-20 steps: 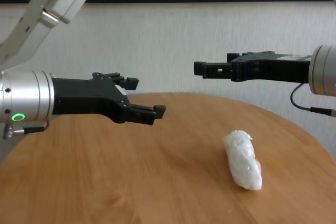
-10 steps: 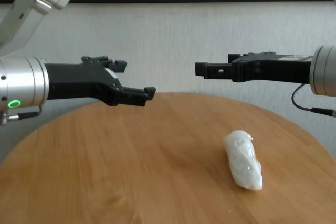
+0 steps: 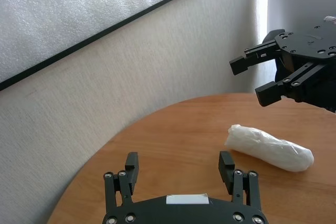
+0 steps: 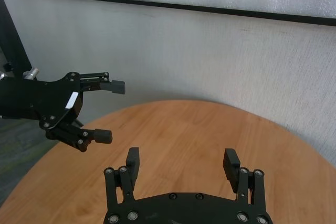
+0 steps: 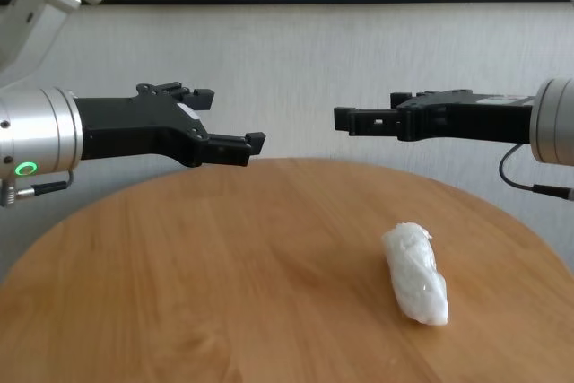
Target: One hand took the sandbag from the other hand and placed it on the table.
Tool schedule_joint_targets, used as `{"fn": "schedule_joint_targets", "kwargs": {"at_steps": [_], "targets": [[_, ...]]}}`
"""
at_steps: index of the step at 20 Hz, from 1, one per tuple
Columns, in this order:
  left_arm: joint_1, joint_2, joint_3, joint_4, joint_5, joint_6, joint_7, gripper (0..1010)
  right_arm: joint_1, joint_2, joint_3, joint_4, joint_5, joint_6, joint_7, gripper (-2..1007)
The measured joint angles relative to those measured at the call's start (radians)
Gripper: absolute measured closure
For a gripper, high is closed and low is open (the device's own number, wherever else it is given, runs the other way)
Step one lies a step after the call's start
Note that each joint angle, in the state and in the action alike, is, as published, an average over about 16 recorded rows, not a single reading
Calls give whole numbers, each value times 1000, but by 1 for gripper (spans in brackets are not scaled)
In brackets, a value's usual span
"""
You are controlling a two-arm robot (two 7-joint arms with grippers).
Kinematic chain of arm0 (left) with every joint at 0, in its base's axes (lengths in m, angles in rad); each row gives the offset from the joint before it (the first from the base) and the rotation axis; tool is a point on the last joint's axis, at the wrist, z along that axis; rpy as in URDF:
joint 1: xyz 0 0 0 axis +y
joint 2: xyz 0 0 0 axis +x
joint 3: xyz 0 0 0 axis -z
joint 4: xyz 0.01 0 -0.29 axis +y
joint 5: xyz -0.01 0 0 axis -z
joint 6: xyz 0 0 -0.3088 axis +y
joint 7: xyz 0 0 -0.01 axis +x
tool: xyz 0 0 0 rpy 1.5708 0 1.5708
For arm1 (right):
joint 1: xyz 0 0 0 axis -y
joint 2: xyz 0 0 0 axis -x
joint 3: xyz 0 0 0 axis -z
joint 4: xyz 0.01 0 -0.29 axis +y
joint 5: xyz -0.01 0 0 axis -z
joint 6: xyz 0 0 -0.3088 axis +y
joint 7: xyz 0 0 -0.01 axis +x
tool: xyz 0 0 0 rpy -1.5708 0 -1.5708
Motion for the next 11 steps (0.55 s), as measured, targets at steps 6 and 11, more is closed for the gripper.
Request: {"fn": "schedule_joint_targets", "kwargs": {"at_steps": [6, 11], "targets": [[-1, -2, -2, 4, -4, -6, -3, 7, 0, 0, 0, 0, 0, 0, 0, 2], [-1, -2, -2, 4, -3, -4, -1, 7, 0, 1, 0, -1, 1, 1, -1, 2]]}}
